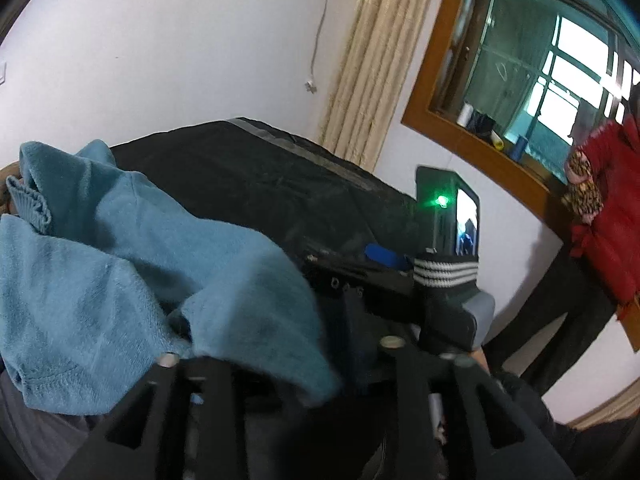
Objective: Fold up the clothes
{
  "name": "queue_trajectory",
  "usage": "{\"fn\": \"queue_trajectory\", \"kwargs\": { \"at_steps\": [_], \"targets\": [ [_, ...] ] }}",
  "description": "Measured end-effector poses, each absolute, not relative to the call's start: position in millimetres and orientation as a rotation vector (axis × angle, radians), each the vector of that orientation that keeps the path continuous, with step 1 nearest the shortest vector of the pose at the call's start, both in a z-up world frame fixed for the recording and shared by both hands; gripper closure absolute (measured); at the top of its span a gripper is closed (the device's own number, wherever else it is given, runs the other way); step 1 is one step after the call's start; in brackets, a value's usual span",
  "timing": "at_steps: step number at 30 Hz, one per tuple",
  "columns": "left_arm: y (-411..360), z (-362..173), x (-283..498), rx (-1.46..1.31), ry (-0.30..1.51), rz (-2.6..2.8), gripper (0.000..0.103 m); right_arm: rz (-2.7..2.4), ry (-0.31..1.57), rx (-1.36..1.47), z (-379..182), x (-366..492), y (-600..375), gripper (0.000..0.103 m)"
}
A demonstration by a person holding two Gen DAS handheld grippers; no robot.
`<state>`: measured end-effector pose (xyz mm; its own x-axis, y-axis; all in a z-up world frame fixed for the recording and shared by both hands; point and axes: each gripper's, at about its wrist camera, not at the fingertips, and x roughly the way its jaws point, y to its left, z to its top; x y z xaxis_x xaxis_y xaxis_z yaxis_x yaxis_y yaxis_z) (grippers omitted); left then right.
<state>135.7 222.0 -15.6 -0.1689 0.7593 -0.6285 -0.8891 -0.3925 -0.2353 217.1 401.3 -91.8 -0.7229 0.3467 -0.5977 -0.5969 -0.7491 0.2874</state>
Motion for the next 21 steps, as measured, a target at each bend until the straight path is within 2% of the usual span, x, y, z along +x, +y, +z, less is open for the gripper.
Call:
{"fn": "queue_trajectory", "kwargs": {
  "at_steps": [1, 9, 21],
  "targets": [
    [220, -16, 137, -0.824, 0.227, 1.794, 0.048, 2.429, 0.639, -0.715, -92, 217, 400, 0.001],
    [195, -21, 146, -0.794, 0.272, 1.79, 0.029, 2.446, 0.619, -0.713, -89, 214, 392, 0.001],
    [134, 7, 121, -0.693, 0.152, 1.915, 0.025, 2.489, 0.5, -0.714, -76, 212, 361, 0.001]
  ]
}}
